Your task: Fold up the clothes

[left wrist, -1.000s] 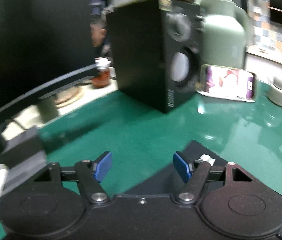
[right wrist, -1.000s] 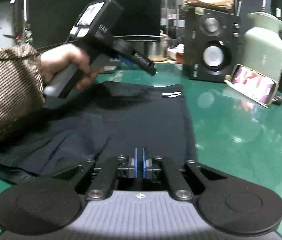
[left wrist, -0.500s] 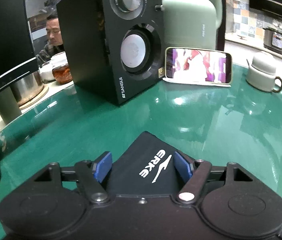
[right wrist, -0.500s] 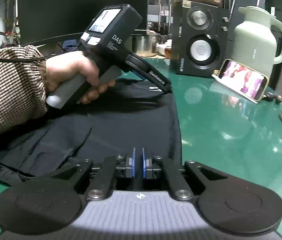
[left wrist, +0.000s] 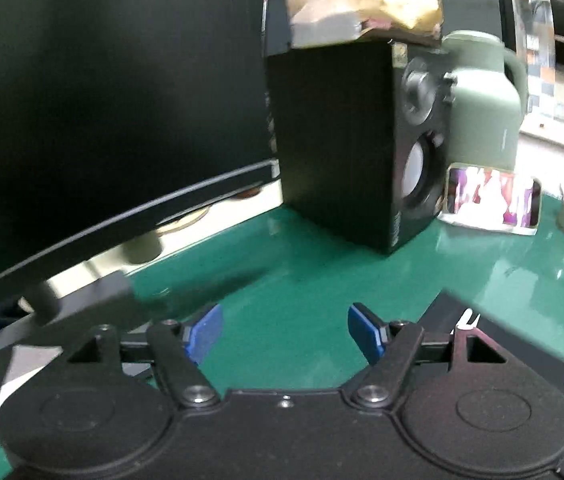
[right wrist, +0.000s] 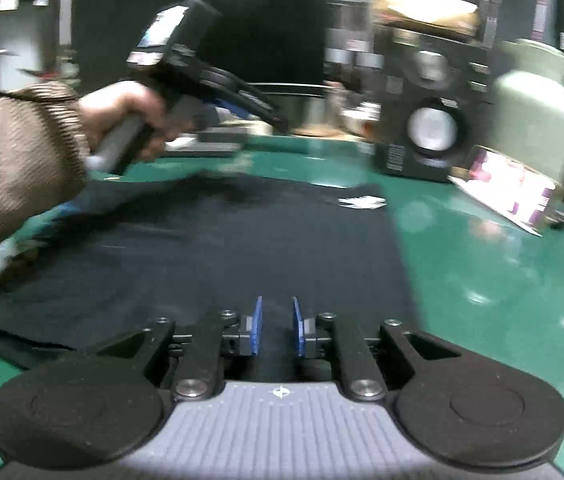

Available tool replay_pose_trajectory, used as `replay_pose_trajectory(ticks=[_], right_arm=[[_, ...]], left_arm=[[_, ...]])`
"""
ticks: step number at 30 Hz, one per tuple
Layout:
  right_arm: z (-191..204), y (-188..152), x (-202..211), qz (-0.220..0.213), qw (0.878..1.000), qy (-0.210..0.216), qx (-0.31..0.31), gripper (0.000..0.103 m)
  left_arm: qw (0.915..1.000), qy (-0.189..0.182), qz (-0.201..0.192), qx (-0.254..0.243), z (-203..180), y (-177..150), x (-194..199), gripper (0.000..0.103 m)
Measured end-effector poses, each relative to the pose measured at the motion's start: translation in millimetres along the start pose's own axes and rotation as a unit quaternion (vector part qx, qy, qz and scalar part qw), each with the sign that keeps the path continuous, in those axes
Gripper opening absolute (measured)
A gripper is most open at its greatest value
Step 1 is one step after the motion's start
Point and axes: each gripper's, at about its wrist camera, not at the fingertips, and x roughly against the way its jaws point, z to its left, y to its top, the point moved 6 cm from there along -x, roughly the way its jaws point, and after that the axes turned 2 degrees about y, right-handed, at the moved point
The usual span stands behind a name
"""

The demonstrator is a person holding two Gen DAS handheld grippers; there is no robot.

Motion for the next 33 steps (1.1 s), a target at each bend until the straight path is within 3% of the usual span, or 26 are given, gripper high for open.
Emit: replay_pose_trajectory(ticks=[3, 6, 9, 11, 14, 17, 20, 22, 23, 26, 30, 33], right_arm=[[22.5, 1.0, -11.5, 0.009, 0.999, 0.03, 0.019, 0.015], [31.5, 1.4, -20.9, 0.02, 0.999, 0.038, 0.024, 0.015], [30.4, 1.0, -23.9, 0.027, 0.999, 0.038, 0.019, 0.015], [28.5, 1.3, -21.9, 0.029, 0.999, 0.037, 0.017, 0.015], [25.6, 0.8, -17.0, 0.03, 0.999, 0.036, 0.015, 0.015], [26.6, -2.8, -11.7, 0.031, 0.999, 0.03, 0.016, 0.015], [24.6, -3.9, -5.5, 0.026, 0.999, 0.029, 0.005, 0.015], [21.5, -2.1, -3.5, 0.02, 0.999, 0.032, 0.001, 0.015], [20.5, -0.3, -1.6, 0.016, 0.999, 0.035, -0.001, 0.015], [27.8, 1.2, 2.3, 0.01, 0.999, 0.05, 0.005, 0.015], [45.2, 3.4, -4.1, 0.012, 0.996, 0.078, 0.029, 0.015], [52.1, 2.9, -14.3, 0.027, 0.996, 0.072, 0.04, 0.014]], left_arm=[[0.9988, -0.032, 0.015, -0.033, -18.4, -14.8, -0.9, 0.066], [0.9962, -0.019, 0.034, -0.078, -33.6, -27.8, -9.0, 0.066], [0.9955, -0.005, 0.047, -0.082, -33.4, -37.9, -20.9, 0.067], [0.9973, -0.005, 0.049, -0.055, -27.4, -37.8, -24.8, 0.068], [0.9984, 0.007, 0.046, -0.034, -20.6, -37.1, -28.7, 0.078], [0.9989, 0.025, 0.037, -0.018, -3.7, -35.4, -25.2, 0.072], [0.9977, 0.012, -0.003, 0.066, 39.0, -27.3, 1.4, 0.072], [0.9957, 0.026, -0.013, 0.088, 65.2, -29.8, 17.1, 0.072], [0.9955, 0.043, -0.013, 0.083, 78.3, -33.4, 31.9, 0.072], [0.9973, 0.037, 0.013, 0.062, 82.7, -51.4, 50.2, 0.068], [0.9991, 0.005, 0.043, -0.001, 49.4, -71.7, 53.8, 0.063], [0.9977, 0.013, 0.059, -0.031, 31.8, -83.3, 44.7, 0.062]])
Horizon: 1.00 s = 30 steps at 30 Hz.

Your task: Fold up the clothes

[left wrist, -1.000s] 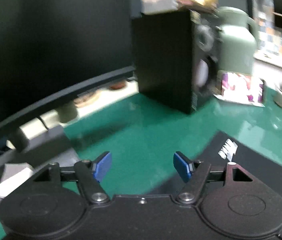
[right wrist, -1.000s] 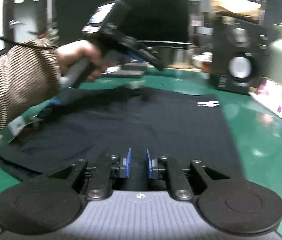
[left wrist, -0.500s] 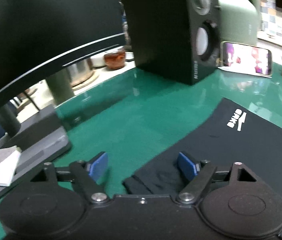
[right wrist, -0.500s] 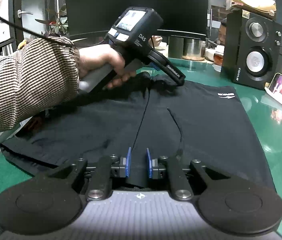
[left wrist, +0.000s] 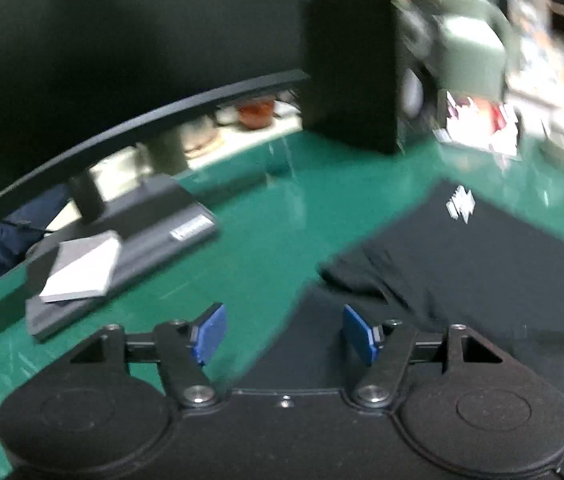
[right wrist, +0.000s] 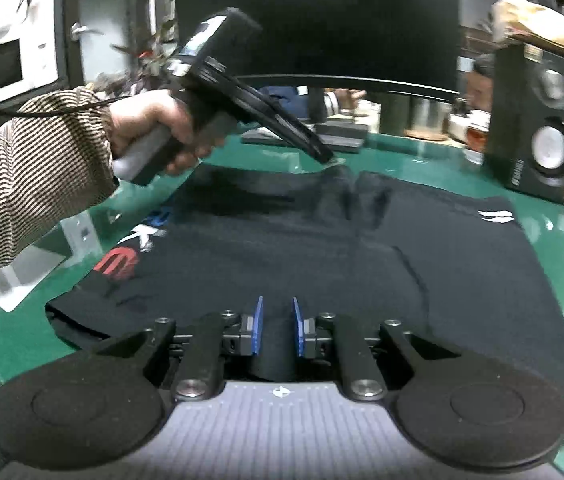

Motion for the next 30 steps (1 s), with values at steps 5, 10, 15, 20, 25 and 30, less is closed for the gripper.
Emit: replay_pose_trajectory(ticks=[5, 10, 15, 20, 25, 30], right_arm=[[10.1, -1.9, -5.0, 0.013, 1.0, -0.009, 0.01, 0.014], [16.0, -5.3, 1.7, 0.014, 1.0, -0.01, 0.012, 0.015], [17.3, -7.1, 6.8, 0.013, 1.0, -0.008, 0.006, 0.014], [35.3, 2.0, 10.1, 0.0, 0.999, 0.046, 0.006, 0.015], [74.9, 8.1, -8.3, 0.009, 0.994, 0.104, 0.044, 0.014], [99.3, 10.0, -16.8, 0.019, 0.99, 0.122, 0.063, 0.014]], left_arm=[[0.9996, 0.018, 0.003, 0.023, 2.0, -2.2, -10.8, 0.067], [0.9985, 0.035, -0.001, 0.042, 13.8, -4.9, -16.2, 0.079], [0.9918, 0.05, -0.029, 0.114, 63.2, -11.3, 16.9, 0.073], [0.9903, 0.07, -0.016, 0.12, 88.9, -48.2, 61.4, 0.073], [0.9926, 0.058, 0.003, 0.107, 88.8, -81.5, 84.2, 0.073], [0.9945, 0.064, 0.021, 0.08, 77.3, -102.0, 83.5, 0.075]])
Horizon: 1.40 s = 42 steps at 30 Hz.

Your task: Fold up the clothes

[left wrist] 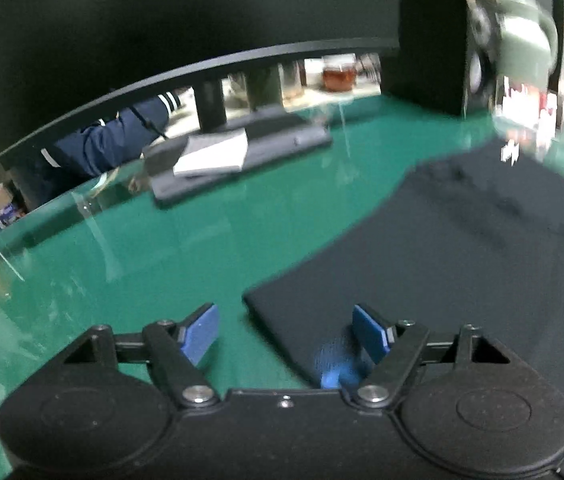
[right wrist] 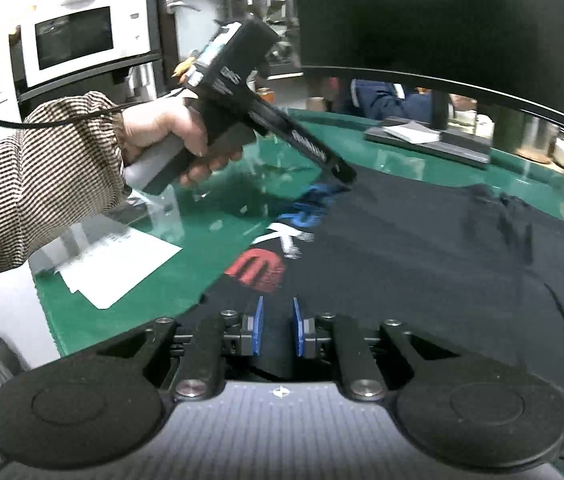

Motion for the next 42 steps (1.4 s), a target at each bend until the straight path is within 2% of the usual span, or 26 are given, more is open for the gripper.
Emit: replay_pose_trajectory(ticks=[11, 13, 15, 16, 19, 23, 25, 26, 28, 30, 31, 33, 35, 37, 40, 42], right_arm=[[23.1, -2.7, 3.1, 0.008, 1.0, -0.003, 0.02, 0.014], [27.0, -2.9, 6.5, 0.007, 1.0, 0.008, 0.024, 0.014], [27.0, -1.5, 8.7, 0.003, 1.0, 0.008, 0.023, 0.014], [24.5, -0.4, 9.9, 0.0, 1.0, 0.003, 0.019, 0.014], [11.5, 3.3, 13.8, -0.007, 1.0, -0.02, -0.001, 0.014], [3.8, 0.9, 10.6, 0.001, 1.0, -0.021, -0.018, 0.014], [11.5, -1.3, 4.6, 0.007, 1.0, -0.006, -0.01, 0.014], [16.0, -1.6, 3.1, 0.007, 1.0, 0.001, -0.003, 0.014], [24.8, -0.4, 3.0, 0.002, 1.0, 0.011, 0.014, 0.014], [24.8, 1.2, 5.5, -0.004, 1.0, 0.013, 0.013, 0.015], [23.4, 2.1, 7.3, -0.007, 1.0, 0.012, 0.01, 0.015], [12.6, 5.8, 14.2, -0.02, 1.0, -0.008, -0.003, 0.016], [-9.4, 9.6, 23.2, -0.037, 0.998, -0.046, -0.03, 0.017], [-39.8, 10.1, 29.0, -0.044, 0.992, -0.098, -0.07, 0.017], [-88.4, 3.9, 28.7, -0.03, 0.973, -0.192, -0.128, 0.017], [-110.3, 0.9, 28.2, -0.027, 0.963, -0.227, -0.144, 0.017]], left_arm=[[0.9997, 0.02, -0.01, 0.009, 12.5, 10.1, -20.4, 0.086], [0.9996, 0.026, -0.01, 0.009, 14.0, 10.7, -20.7, 0.085], [0.9987, 0.05, -0.01, 0.002, 16.3, 12.2, -14.7, 0.076], [0.9986, 0.05, -0.014, 0.005, 17.1, 12.2, -10.8, 0.076], [0.9989, 0.014, -0.036, 0.028, 16.2, 9.9, 12.4, 0.076], [0.9995, -0.003, -0.025, -0.017, -9.4, -4.8, 21.3, 0.076], [0.9991, -0.001, -0.019, -0.038, -18.9, -10.9, 17.0, 0.079], [0.999, 0.008, -0.023, -0.036, -18.6, -11.7, 15.3, 0.083], [0.9994, 0.012, -0.02, -0.026, -13.4, -9.6, 11.6, 0.083], [0.9991, 0.034, -0.019, -0.019, -2.0, -5.5, 2.2, 0.091], [0.999, 0.04, -0.016, -0.012, 2.9, -3.8, -1.1, 0.091], [0.9983, 0.057, -0.012, -0.005, 11.0, -0.6, -4.9, 0.086], [0.9974, 0.071, -0.016, 0.001, 14.1, 2.9, -1.3, 0.084], [0.9984, 0.049, -0.029, 0.007, 5.8, 5.2, 9.0, 0.084], [0.9981, 0.032, -0.041, -0.032, -22.3, 6.2, 20.5, 0.084], [0.9975, 0.012, -0.041, -0.056, -45.9, 2.7, 25.2, 0.084]])
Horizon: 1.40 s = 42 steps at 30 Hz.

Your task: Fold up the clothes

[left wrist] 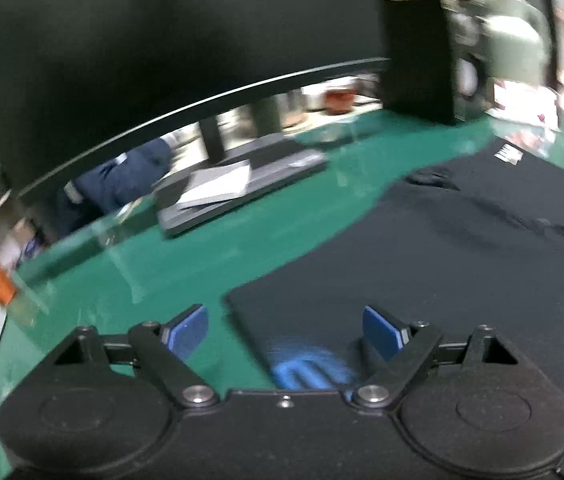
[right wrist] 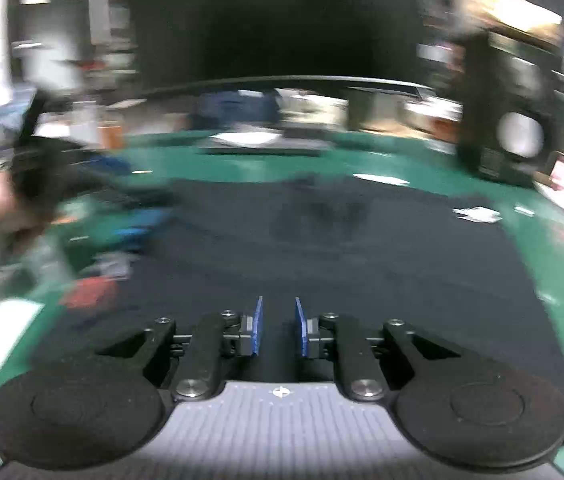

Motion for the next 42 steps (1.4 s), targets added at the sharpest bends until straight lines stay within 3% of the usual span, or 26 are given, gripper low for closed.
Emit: replay_pose_trajectory(ticks=[3, 8, 12, 42], right_arm=[[-18.1, 1.3, -13.9, 0.011, 0.999, -0.032, -0.008, 0.017], [-26.7, -2.2, -21.6, 0.018, 0.999, -0.048, -0.004, 0.025], [-32.5, -3.2, -21.7, 0.018, 0.998, -0.058, -0.007, 0.035], [-35.5, 2.7, -22.6, 0.018, 0.998, -0.057, -0.013, 0.038]], left_arm=[[0.9997, -0.009, 0.004, -0.021, -19.4, -6.2, -2.4, 0.087], [0.998, -0.034, 0.03, 0.043, -4.7, -9.7, -10.6, 0.092], [0.9983, -0.031, 0.03, 0.041, -3.8, -11.2, -11.7, 0.092], [0.9982, -0.009, 0.035, 0.047, -6.9, -9.9, -9.3, 0.096]])
